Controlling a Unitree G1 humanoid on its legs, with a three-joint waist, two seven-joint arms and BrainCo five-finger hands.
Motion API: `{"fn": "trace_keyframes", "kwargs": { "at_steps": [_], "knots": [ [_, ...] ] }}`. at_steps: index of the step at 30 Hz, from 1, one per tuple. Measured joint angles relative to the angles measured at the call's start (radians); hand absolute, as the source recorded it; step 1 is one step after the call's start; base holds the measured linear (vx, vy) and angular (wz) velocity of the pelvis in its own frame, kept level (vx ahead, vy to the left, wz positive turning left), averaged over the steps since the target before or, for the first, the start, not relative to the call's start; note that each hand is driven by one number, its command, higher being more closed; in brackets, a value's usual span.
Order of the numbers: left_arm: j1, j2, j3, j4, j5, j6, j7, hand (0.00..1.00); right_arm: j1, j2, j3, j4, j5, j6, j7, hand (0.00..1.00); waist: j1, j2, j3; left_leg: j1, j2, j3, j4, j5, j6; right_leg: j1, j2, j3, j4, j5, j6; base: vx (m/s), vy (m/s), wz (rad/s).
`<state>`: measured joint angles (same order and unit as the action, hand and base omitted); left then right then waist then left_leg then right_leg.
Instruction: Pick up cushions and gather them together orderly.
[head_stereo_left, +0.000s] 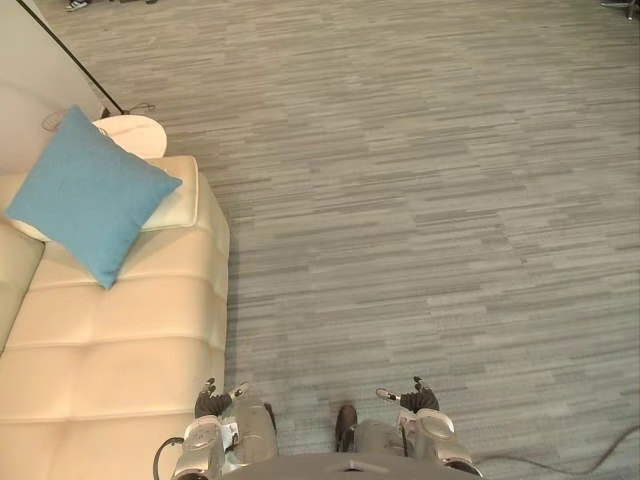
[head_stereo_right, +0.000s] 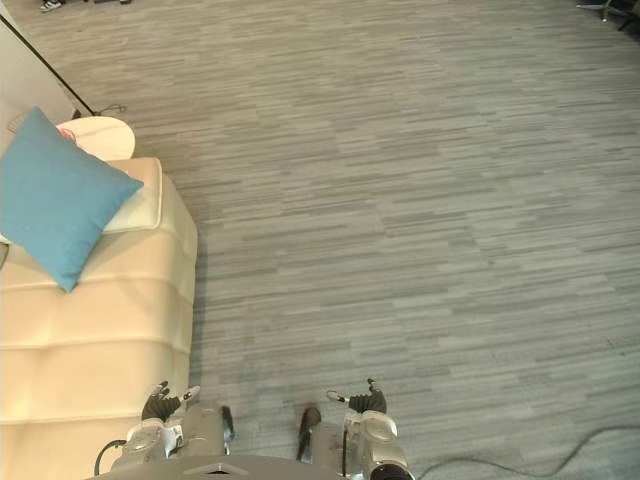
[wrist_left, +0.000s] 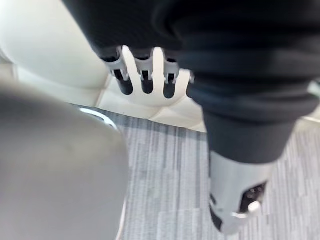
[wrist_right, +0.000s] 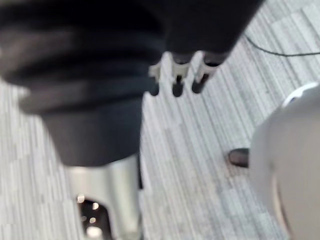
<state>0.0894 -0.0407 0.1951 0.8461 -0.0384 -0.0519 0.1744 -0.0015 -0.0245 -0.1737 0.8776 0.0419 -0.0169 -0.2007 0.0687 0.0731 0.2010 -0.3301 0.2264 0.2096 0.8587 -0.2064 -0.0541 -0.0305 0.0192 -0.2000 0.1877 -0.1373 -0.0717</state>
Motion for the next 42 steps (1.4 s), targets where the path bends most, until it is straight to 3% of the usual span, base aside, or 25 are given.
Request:
{"fn": "trace_keyframes", "kwargs": {
  "at_steps": [2,3,5,6,7,8,10,11,12,13,14,16,18,19,22,24,25,27,29,30,34,35,37,38,42],
  "knots": [
    [0.0,-0.005,0.001,-0.009,0.0,-0.001,0.0,0.0,-0.005,0.002,-0.026,0.002,0.0,0.0,-0.003,0.0,0.019,-0.008,0.0,0.002,-0.078,0.007,-0.39,0.029,-0.005,0.044,-0.031,0.019,-0.04,-0.014,0.031,0.39,0.137,-0.15],
    [0.0,-0.005,0.001,-0.009,0.0,-0.001,0.0,0.0,-0.008,0.001,-0.033,0.003,0.0,0.0,-0.006,0.0,0.022,-0.009,0.0,0.005,-0.096,0.004,-0.475,0.054,-0.009,0.051,-0.037,0.025,-0.046,-0.019,0.039,0.32,0.142,-0.2],
    [0.002,-0.011,0.0,0.001,0.0,-0.002,0.001,0.0,-0.011,-0.016,-0.036,0.008,0.0,0.0,-0.017,0.0,0.036,0.003,-0.007,0.025,-0.134,-0.017,-0.727,0.164,-0.03,0.086,-0.051,0.049,-0.072,-0.047,0.081,0.45,0.231,-0.36],
    [-0.003,-0.008,0.002,0.012,-0.001,-0.009,0.0,0.0,-0.02,-0.024,-0.034,0.044,0.0,0.001,-0.023,0.0,0.047,-0.008,-0.015,0.041,-0.155,-0.02,-0.712,0.272,0.03,0.127,-0.068,0.083,-0.084,-0.078,0.109,0.6,0.3,-0.41],
    [-0.003,-0.008,0.003,0.012,-0.001,-0.01,-0.001,0.0,-0.021,-0.02,-0.033,0.051,-0.001,0.004,-0.022,0.0,0.048,-0.016,-0.024,0.042,-0.17,-0.022,-0.696,0.273,0.057,0.14,-0.083,0.085,-0.086,-0.085,0.113,0.65,0.275,-0.25],
    [-0.003,0.014,0.013,0.013,-0.001,-0.012,-0.001,0.0,-0.007,-0.005,-0.024,0.055,-0.006,0.003,-0.021,0.0,0.042,-0.062,-0.042,0.02,-0.206,-0.013,-0.607,0.186,0.091,0.147,-0.123,0.096,-0.066,-0.092,0.124,0.45,0.162,-0.02],
    [-0.005,0.02,0.023,0.013,-0.003,-0.012,-0.001,0.0,-0.008,-0.005,-0.025,0.063,-0.009,0.003,-0.021,0.0,0.047,-0.068,-0.045,0.016,-0.211,-0.004,-0.541,0.124,0.094,0.138,-0.139,0.125,-0.005,-0.095,0.13,0.49,0.213,-0.11],
    [-0.006,0.021,0.023,0.021,-0.007,-0.012,0.002,0.0,-0.014,-0.007,-0.025,0.089,-0.01,0.004,-0.021,0.0,0.06,-0.068,-0.048,0.044,-0.213,0.014,-0.496,0.065,0.116,0.102,-0.153,0.164,0.137,-0.103,0.147,0.53,0.259,-0.24],
    [-0.006,0.024,0.02,0.028,-0.008,-0.012,0.002,0.0,-0.014,-0.005,-0.024,0.092,-0.01,0.004,-0.02,0.0,0.061,-0.069,-0.05,0.064,-0.221,0.015,-0.486,0.037,0.123,0.064,-0.163,0.172,0.256,-0.098,0.19,0.61,0.282,-0.08],
    [-0.007,0.036,0.017,0.044,-0.01,-0.008,0.003,0.0,-0.012,-0.001,-0.02,0.092,-0.01,0.003,-0.02,0.0,0.048,-0.073,-0.051,0.108,-0.24,0.01,-0.485,0.003,0.132,-0.028,-0.183,0.194,0.498,-0.059,0.307,0.4,0.153,0.18],
    [-0.007,0.041,0.016,0.052,-0.013,-0.007,0.004,0.0,-0.011,-0.002,-0.017,0.092,-0.01,0.003,-0.02,0.0,0.04,-0.074,-0.05,0.126,-0.249,0.002,-0.487,-0.005,0.139,-0.054,-0.185,0.197,0.582,-0.049,0.331,0.5,0.152,0.56],
    [-0.005,0.042,0.019,0.071,-0.039,0.004,0.021,0.0,-0.009,-0.004,-0.017,0.091,-0.01,0.003,-0.02,0.0,0.026,-0.072,-0.049,0.219,-0.278,-0.053,-0.515,-0.021,0.152,-0.138,-0.204,0.152,0.792,-0.076,0.279,0.45,0.077,0.57],
    [0.004,0.042,0.021,0.075,-0.073,0.008,0.045,0.0,-0.002,-0.016,-0.018,0.081,-0.01,0.0,-0.02,0.0,0.019,-0.061,-0.043,0.343,-0.28,-0.124,-0.592,-0.024,0.157,-0.177,-0.194,0.058,0.759,-0.145,0.17,0.57,-0.013,0.74],
    [0.0,0.039,0.026,0.074,-0.095,0.008,0.052,0.0,-0.001,-0.017,-0.018,0.08,-0.01,-0.001,-0.02,0.0,0.014,-0.053,-0.039,0.379,-0.276,-0.165,-0.609,-0.024,0.157,-0.202,-0.168,0.06,0.687,-0.169,0.15,0.48,-0.082,1.05],
    [-0.016,0.008,0.049,0.067,-0.117,0.008,0.065,0.0,0.024,-0.021,-0.037,0.049,-0.008,-0.001,-0.02,0.0,-0.009,-0.049,-0.036,0.418,-0.251,-0.289,-0.619,-0.044,0.135,-0.274,-0.066,0.223,0.445,-0.166,0.156,0.38,-0.202,1.33],
    [-0.016,0.003,0.064,0.061,-0.114,0.007,0.066,0.0,0.047,-0.009,-0.049,0.043,0.001,-0.001,-0.022,0.0,-0.013,-0.081,-0.047,0.425,-0.256,-0.365,-0.611,-0.088,0.079,-0.281,-0.042,0.373,0.216,-0.045,0.17,0.36,-0.269,1.46],
    [-0.019,0.002,0.086,0.068,-0.114,0.007,0.067,0.0,0.048,-0.006,-0.065,0.044,0.009,-0.001,-0.021,0.0,-0.01,-0.076,-0.044,0.431,-0.245,-0.411,-0.592,-0.124,0.055,-0.276,-0.046,0.344,0.238,0.038,0.176,0.41,-0.357,1.18],
    [-0.001,-0.042,0.116,0.068,-0.114,0.006,0.078,0.0,0.049,-0.019,-0.067,0.044,0.01,-0.001,-0.022,0.0,0.005,-0.033,-0.064,0.408,-0.2,-0.428,-0.546,-0.117,0.03,-0.258,-0.045,0.26,0.254,-0.009,0.141,0.38,-0.326,1.07],
    [0.001,-0.041,0.12,0.068,-0.114,0.007,0.079,0.0,0.046,-0.025,-0.065,0.041,0.011,-0.004,-0.022,0.0,0.001,-0.018,-0.064,0.354,-0.179,-0.393,-0.459,-0.092,-0.021,-0.219,-0.058,0.194,0.236,-0.022,0.12,0.23,-0.195,1.05],
    [0.0,-0.041,0.125,0.068,-0.115,0.007,0.079,0.0,0.049,-0.023,-0.065,0.041,0.011,-0.003,-0.023,0.0,0.003,-0.023,-0.06,0.278,-0.145,-0.289,-0.337,-0.078,-0.058,-0.165,-0.071,0.136,0.191,-0.024,0.109,0.16,-0.156,0.92],
    [0.007,-0.033,0.105,0.067,-0.114,-0.001,0.071,0.0,0.068,-0.023,-0.068,0.043,0.018,-0.007,-0.025,0.0,0.008,-0.019,-0.063,0.211,-0.039,0.072,-0.313,-0.085,-0.019,-0.036,-0.12,-0.023,0.085,-0.024,0.106,0.13,-0.083,1.19],
    [0.008,-0.03,0.096,0.069,-0.113,-0.001,0.07,0.0,0.068,-0.024,-0.068,0.044,0.033,-0.007,-0.025,0.0,0.008,-0.019,-0.064,0.206,-0.04,0.129,-0.37,-0.076,-0.007,-0.021,-0.135,-0.054,0.064,-0.02,0.114,0.14,0.071,1.38],
    [0.006,-0.026,0.07,0.086,-0.111,-0.001,0.059,0.0,0.064,-0.032,-0.073,0.051,0.044,-0.007,-0.023,0.0,0.004,-0.006,-0.072,0.2,-0.056,0.19,-0.566,0.065,0.007,-0.004,-0.149,-0.121,0.027,-0.009,0.146,0.11,0.115,1.03],
    [0.001,-0.006,0.06,0.099,-0.11,0.0,0.059,0.0,0.049,-0.031,-0.079,0.075,0.047,-0.004,-0.023,0.0,0.013,-0.02,-0.08,0.209,-0.098,0.185,-0.63,0.102,0.016,-0.003,-0.171,-0.124,0.008,0.003,0.16,0.14,0.135,0.71],
    [-0.008,0.041,0.048,0.112,-0.105,0.0,0.058,0.0,0.029,0.007,-0.08,0.085,0.05,-0.001,-0.023,0.0,0.026,-0.061,-0.063,0.203,-0.162,0.148,-0.666,0.129,0.034,0.074,-0.19,-0.184,-0.115,0.054,0.181,0.1,0.122,0.53]
  ]
}}
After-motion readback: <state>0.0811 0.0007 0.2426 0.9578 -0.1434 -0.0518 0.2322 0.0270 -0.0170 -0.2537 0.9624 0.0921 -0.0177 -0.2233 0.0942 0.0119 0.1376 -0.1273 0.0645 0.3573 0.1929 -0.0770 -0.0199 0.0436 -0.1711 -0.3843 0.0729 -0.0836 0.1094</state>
